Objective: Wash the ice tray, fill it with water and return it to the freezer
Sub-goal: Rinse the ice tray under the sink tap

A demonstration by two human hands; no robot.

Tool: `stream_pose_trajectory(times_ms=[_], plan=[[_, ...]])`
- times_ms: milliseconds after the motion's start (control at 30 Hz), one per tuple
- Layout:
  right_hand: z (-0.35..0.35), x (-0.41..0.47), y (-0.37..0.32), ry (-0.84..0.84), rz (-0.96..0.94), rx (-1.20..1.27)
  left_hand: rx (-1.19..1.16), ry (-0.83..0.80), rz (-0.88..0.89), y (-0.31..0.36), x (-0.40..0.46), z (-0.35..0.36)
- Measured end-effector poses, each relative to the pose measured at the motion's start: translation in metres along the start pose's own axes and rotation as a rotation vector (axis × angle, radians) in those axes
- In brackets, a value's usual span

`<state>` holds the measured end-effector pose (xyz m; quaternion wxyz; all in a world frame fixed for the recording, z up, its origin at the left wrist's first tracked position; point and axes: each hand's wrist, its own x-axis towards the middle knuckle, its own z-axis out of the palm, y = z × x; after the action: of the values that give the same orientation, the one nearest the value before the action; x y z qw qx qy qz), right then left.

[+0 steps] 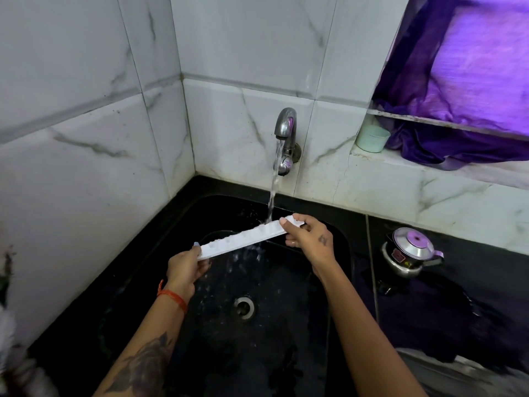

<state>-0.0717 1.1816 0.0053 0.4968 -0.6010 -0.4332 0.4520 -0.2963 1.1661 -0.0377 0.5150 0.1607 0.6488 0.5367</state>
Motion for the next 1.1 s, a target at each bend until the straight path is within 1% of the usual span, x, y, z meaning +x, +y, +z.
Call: stream_pose_trajectory(times_ms=[133, 167, 200, 300, 333, 433, 567, 667, 733, 833, 967, 1100], plan=[[-0.014, 0.003, 0.002, -0.177, 0.044, -0.119, 0.045, 0.021, 0.023, 0.002, 0.003, -0.002], [-0.017, 0.004, 0.005, -0.185, 0.049, -0.121, 0.044, 0.023, 0.036, 0.004, 0.003, -0.001], [-0.020, 0.005, 0.007, -0.156, 0.051, -0.128, 0.047, 0.020, 0.053, 0.006, 0.002, 0.001], [-0.022, 0.006, 0.012, 0.046, 0.014, -0.281, 0.109, 0.009, 0.104, 0.014, -0.002, 0.008], [-0.022, 0.007, 0.014, 0.090, -0.005, -0.311, 0.139, -0.003, 0.118, 0.015, -0.003, 0.010], [-0.021, 0.007, 0.014, 0.139, -0.035, -0.305, 0.189, -0.059, 0.135, 0.019, -0.008, 0.019], [-0.029, 0.010, 0.012, 0.273, 0.028, -0.369, 0.306, -0.075, 0.154, 0.021, -0.008, 0.024], [-0.039, 0.014, 0.013, 0.301, 0.099, -0.416, 0.367, -0.112, 0.142, 0.022, -0.006, 0.029], [-0.045, 0.015, 0.014, 0.329, 0.148, -0.413, 0.332, -0.185, 0.107, 0.022, -0.007, 0.036], [-0.054, 0.018, 0.018, 0.364, 0.195, -0.347, 0.310, -0.265, 0.080, 0.021, -0.013, 0.049], [-0.069, 0.020, 0.023, 0.376, 0.246, -0.235, 0.308, -0.289, 0.073, 0.015, -0.010, 0.060], [-0.083, 0.024, 0.029, 0.385, 0.250, -0.147, 0.301, -0.326, 0.041, 0.008, -0.014, 0.071]])
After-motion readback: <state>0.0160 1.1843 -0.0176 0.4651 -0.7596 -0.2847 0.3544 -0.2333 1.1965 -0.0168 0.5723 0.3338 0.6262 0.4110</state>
